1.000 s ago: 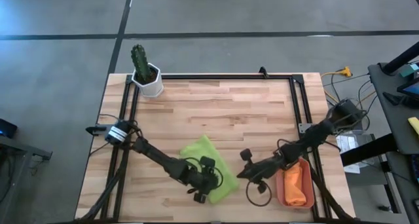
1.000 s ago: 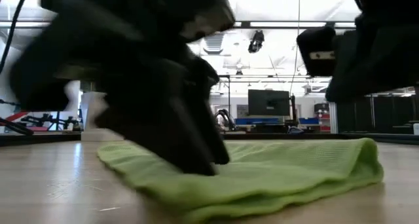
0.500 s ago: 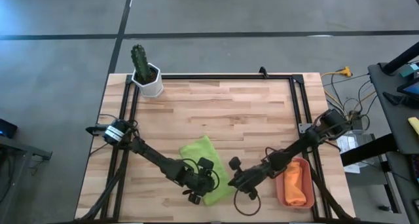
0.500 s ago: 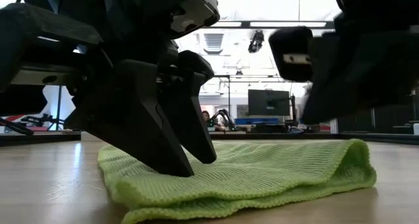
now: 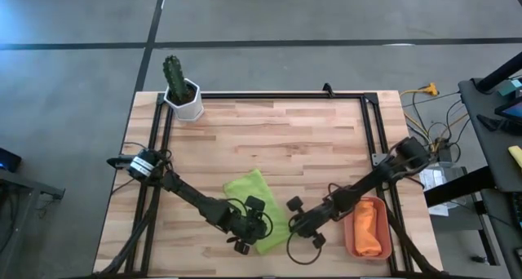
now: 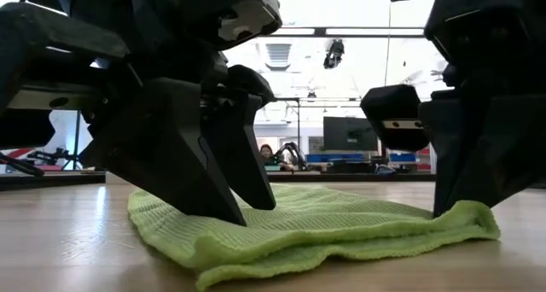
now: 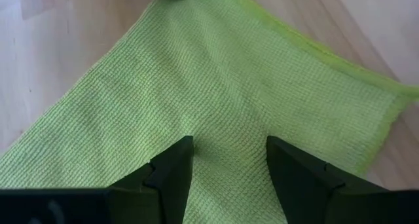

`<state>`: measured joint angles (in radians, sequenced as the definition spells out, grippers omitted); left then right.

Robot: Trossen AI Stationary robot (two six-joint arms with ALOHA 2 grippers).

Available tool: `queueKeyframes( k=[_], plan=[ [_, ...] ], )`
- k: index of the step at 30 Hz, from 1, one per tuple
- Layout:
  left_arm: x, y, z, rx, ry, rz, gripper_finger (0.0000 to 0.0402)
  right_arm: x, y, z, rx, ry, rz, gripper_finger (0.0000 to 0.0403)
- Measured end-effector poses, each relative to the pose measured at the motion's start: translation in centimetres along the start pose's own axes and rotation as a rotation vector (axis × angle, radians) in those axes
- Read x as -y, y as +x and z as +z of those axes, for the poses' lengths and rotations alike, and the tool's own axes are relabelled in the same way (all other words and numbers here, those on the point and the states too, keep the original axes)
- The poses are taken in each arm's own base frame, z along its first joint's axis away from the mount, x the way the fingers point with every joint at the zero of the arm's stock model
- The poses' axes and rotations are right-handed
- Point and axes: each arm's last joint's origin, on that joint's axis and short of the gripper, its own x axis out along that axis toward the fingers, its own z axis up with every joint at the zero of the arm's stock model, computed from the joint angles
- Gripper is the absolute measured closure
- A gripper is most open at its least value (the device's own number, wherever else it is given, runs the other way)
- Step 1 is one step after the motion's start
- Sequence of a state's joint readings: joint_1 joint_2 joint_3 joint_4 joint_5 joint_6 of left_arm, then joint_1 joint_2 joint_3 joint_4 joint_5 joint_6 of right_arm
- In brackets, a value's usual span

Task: Roll microfiber towels into tight, uniform cylinder then place into a basket
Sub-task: Fold the green microfiber cloth

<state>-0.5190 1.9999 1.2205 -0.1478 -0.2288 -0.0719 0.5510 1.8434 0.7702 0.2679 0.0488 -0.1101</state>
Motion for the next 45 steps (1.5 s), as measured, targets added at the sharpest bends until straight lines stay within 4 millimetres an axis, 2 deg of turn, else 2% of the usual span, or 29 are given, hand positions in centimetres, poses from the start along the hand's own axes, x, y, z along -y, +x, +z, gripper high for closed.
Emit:
queueKeyframes(
  k=[6, 12, 15, 19, 22, 25, 37, 45],
  plan=[
    [0.0, -0.3, 0.5, 0.015, -0.002, 0.007, 0.0221, 0.1, -1.5, 1.1, 0.047, -0.075, -0.005, 0.0394],
    [0.0, -0.7, 1.2, 0.041, -0.006, 0.008, 0.0221, -0.7, -1.8, 0.9, 0.015, -0.250, 0.013, 0.0380],
    [0.2, -0.9, 1.6, 0.055, -0.007, 0.005, 0.0221, -1.2, -1.9, 0.7, -0.007, -0.348, 0.028, 0.0353],
    [0.3, -1.3, 2.1, 0.078, -0.008, 0.005, 0.0221, -1.3, -1.9, 0.8, 0.003, -0.447, 0.028, 0.0298],
    [0.4, -1.4, 2.1, 0.082, -0.008, 0.021, 0.0221, -1.2, -1.9, 0.9, 0.002, -0.490, -0.029, 0.0256],
    [0.5, -1.5, 2.2, 0.086, -0.007, 0.026, 0.0221, -1.1, -1.9, 1.0, 0.003, -0.538, -0.057, 0.0232],
    [1.5, -1.8, 1.8, 0.073, -0.033, 0.052, 0.0221, -2.0, -0.4, 0.5, 0.021, -0.690, -0.049, 0.0248],
    [1.6, -1.8, 1.8, 0.073, -0.030, 0.075, 0.0221, -1.4, -0.3, 0.4, 0.011, -0.700, -0.061, 0.0285]
  ],
)
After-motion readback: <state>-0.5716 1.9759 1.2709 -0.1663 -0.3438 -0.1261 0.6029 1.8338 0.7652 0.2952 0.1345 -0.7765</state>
